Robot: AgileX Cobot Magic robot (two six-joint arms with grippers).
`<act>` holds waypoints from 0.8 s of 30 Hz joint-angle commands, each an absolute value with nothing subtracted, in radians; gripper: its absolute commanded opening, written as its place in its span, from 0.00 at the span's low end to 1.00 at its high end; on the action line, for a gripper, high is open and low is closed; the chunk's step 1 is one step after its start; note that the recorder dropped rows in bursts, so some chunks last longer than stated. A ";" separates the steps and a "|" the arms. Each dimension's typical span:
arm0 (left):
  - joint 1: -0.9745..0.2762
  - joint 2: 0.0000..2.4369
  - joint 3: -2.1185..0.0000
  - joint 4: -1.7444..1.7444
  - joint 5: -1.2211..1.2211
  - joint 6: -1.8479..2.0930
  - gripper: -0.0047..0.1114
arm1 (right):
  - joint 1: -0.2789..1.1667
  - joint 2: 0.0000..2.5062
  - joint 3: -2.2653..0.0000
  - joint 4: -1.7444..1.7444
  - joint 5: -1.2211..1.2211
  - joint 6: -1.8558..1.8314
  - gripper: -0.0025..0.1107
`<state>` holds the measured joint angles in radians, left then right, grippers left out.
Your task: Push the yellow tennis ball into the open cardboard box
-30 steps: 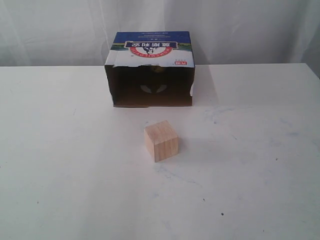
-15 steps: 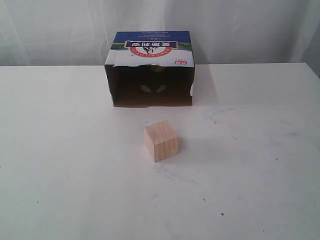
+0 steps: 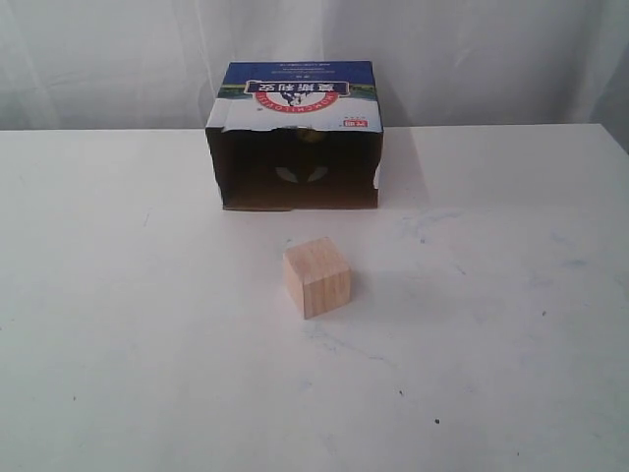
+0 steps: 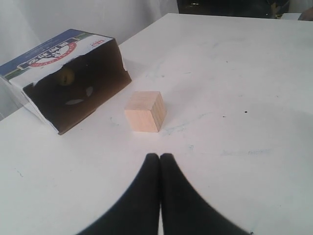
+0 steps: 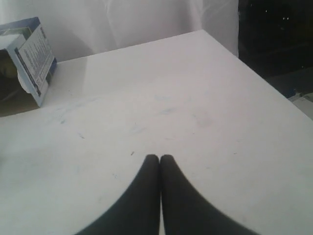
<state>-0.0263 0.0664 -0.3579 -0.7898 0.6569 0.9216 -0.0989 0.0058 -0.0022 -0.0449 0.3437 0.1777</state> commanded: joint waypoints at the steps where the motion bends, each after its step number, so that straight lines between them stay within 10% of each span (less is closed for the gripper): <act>1: -0.033 0.060 -0.360 -0.806 0.664 0.914 0.04 | -0.092 0.000 0.000 -0.030 0.335 0.112 0.02; 24: -0.033 0.060 -0.360 -0.606 0.592 0.910 0.04 | -0.078 0.000 0.000 -0.032 0.339 0.112 0.02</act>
